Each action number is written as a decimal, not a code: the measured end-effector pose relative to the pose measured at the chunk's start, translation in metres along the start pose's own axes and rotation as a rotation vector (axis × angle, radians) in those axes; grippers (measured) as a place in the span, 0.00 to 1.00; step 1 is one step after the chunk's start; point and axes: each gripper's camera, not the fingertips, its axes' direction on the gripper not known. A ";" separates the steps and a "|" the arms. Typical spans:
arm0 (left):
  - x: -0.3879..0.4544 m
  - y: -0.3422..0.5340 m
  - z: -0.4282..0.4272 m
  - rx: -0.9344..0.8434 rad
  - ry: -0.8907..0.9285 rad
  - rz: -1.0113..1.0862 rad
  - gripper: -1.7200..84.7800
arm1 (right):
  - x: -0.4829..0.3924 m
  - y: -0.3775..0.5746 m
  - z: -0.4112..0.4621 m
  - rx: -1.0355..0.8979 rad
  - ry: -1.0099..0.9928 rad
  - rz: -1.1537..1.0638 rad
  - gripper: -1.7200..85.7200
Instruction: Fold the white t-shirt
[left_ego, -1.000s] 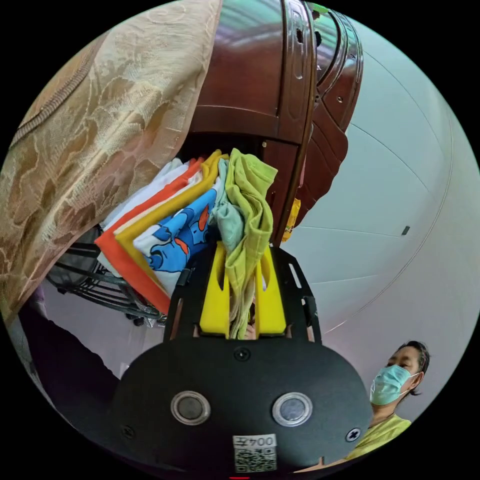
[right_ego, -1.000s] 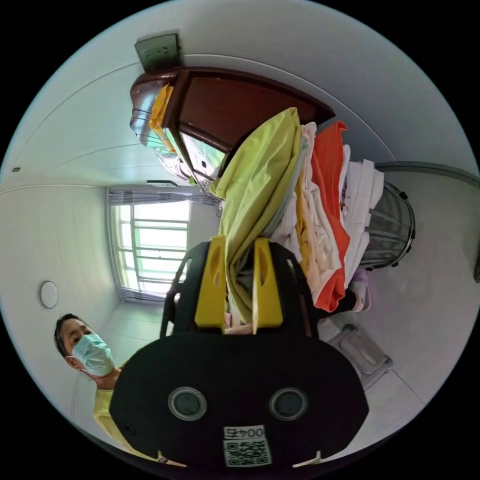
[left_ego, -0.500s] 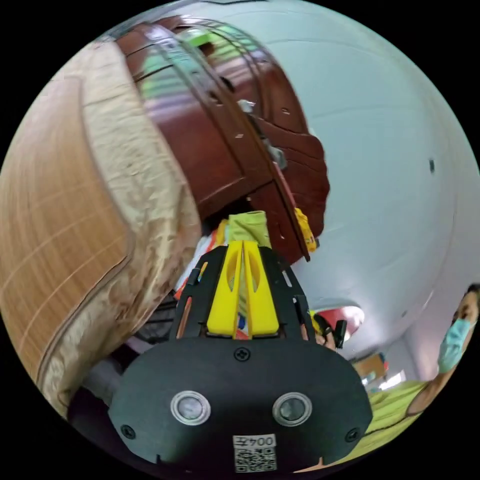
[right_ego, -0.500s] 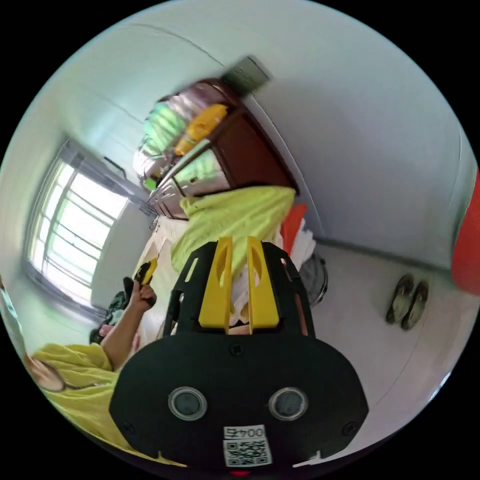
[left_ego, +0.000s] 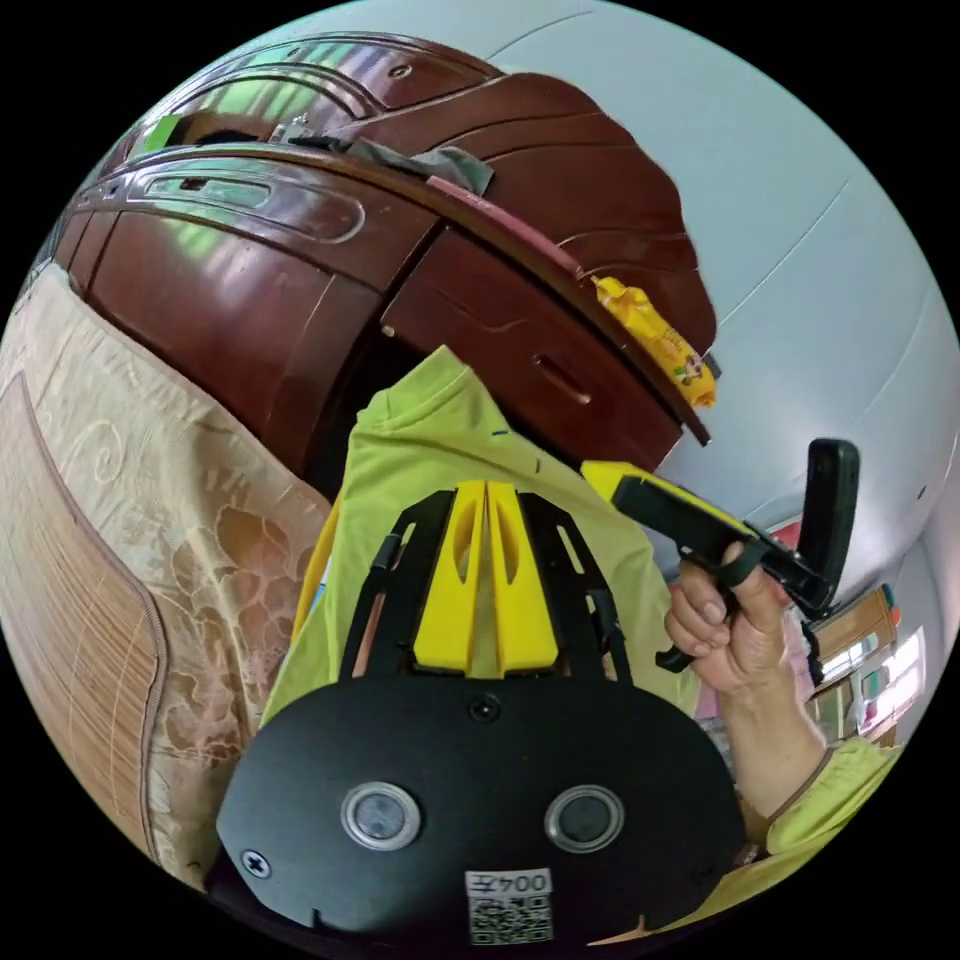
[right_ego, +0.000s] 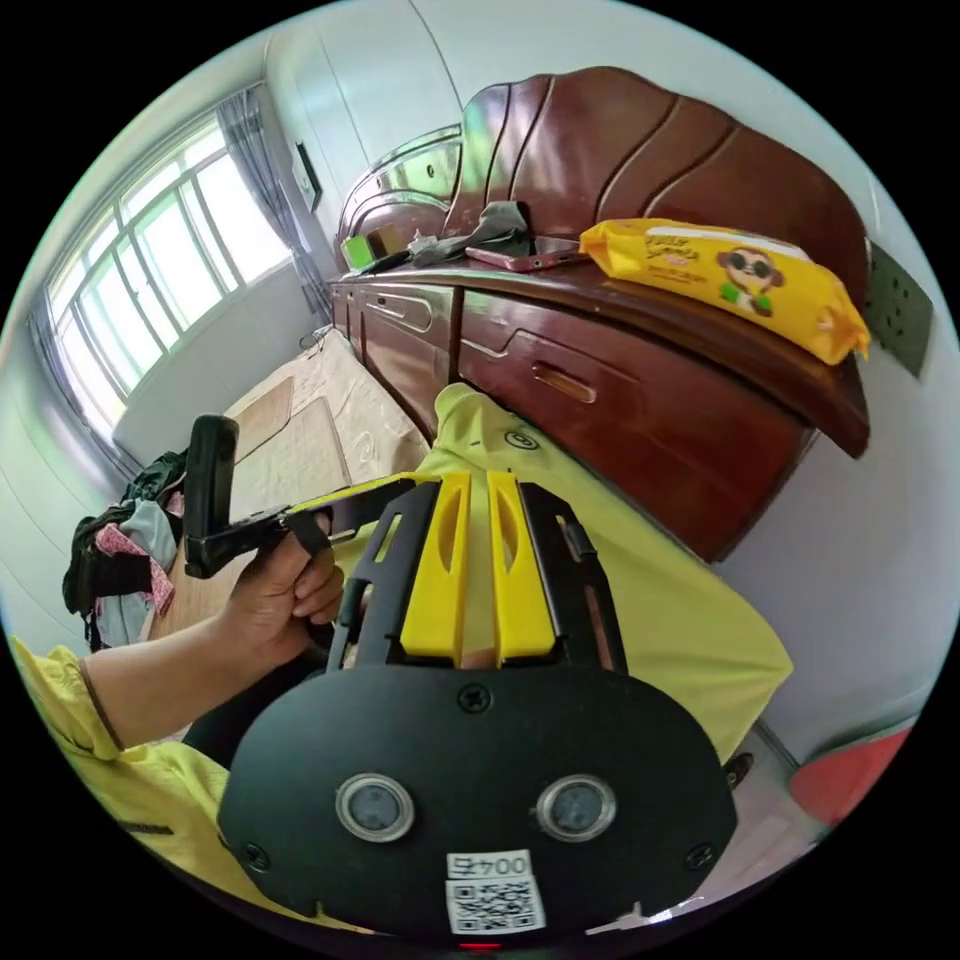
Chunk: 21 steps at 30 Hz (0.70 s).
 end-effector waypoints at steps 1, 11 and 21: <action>-0.008 0.004 0.014 -0.062 -0.004 -0.027 0.02 | -0.004 -0.007 0.009 -0.015 0.010 -0.010 0.08; -0.046 0.042 0.032 0.027 0.112 -0.098 0.02 | 0.006 -0.055 0.087 -0.130 0.153 0.071 0.08; -0.041 0.001 -0.024 0.120 0.142 -0.078 0.02 | 0.034 -0.044 0.029 -0.075 0.038 0.044 0.12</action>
